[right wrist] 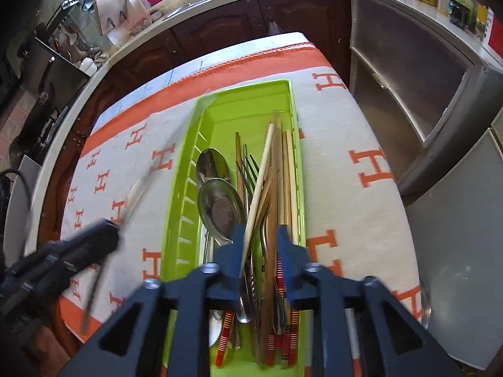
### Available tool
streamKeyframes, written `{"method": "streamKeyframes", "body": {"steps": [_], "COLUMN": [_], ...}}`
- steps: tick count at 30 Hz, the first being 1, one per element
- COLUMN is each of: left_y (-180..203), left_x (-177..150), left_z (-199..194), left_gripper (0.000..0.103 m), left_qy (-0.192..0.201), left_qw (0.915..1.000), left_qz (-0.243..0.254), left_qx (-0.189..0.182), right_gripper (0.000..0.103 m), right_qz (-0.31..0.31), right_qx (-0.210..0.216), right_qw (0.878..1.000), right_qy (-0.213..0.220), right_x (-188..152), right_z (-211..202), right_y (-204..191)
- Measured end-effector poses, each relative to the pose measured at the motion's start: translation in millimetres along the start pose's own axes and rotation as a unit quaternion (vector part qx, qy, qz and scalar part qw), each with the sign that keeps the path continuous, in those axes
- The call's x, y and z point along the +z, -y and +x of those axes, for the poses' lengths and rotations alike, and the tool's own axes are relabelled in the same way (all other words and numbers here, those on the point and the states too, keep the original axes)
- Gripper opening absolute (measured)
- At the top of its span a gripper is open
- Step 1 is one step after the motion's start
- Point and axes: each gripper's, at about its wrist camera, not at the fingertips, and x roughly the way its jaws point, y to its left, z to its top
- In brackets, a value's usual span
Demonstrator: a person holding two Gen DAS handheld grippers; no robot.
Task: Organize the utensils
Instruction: 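Lower both chopsticks into the lime-green tray and open both tools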
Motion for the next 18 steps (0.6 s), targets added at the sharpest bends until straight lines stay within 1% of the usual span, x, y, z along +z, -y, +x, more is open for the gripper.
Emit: {"method": "streamKeyframes", "body": {"steps": [1,3,6,8,11,13,15,16,18], "left_y": [1,2,0,-1,-5,-7,-9,-10,-12], "left_x": [-1,-5,-8,-11,-14,-17,-19,-20,-22], "left_z": [5,12,17,18,17,14,9,7,0], "left_gripper": [0.003,0.003,0.004,0.007,0.016,0.027,0.034,0.036,0.038], "left_qy": [-0.007,-0.019,-0.033,-0.038,-0.039,-0.035,-0.029,-0.026,-0.02], "left_qw": [1.0,0.9998,0.9995,0.9993,0.9991,0.9992,0.9992,0.9992,0.9991], "left_qz": [0.001,0.003,0.002,0.004,0.005,0.006,0.007,0.008,0.012], "left_qx": [0.001,0.0,-0.001,0.005,0.015,0.019,0.026,0.028,0.035], "right_gripper": [0.037,0.037,0.037,0.037,0.037,0.037,0.037,0.037,0.037], "right_qz": [0.002,0.002,0.005,0.008,0.005,0.002,-0.001,-0.003,-0.008], "right_qx": [0.004,0.006,0.011,0.015,0.016,0.019,0.023,0.025,0.029], "right_qw": [1.0,1.0,1.0,1.0,1.0,0.999,0.999,0.999,0.999], "right_qy": [0.006,0.018,0.023,0.022,0.025,0.026,0.028,0.028,0.031], "right_x": [0,-2,-5,-8,-13,-17,-21,-23,-26], "right_z": [-2,-8,-14,-17,-19,-21,-23,-23,-26], "right_y": [2,4,5,7,7,5,3,2,-2]}}
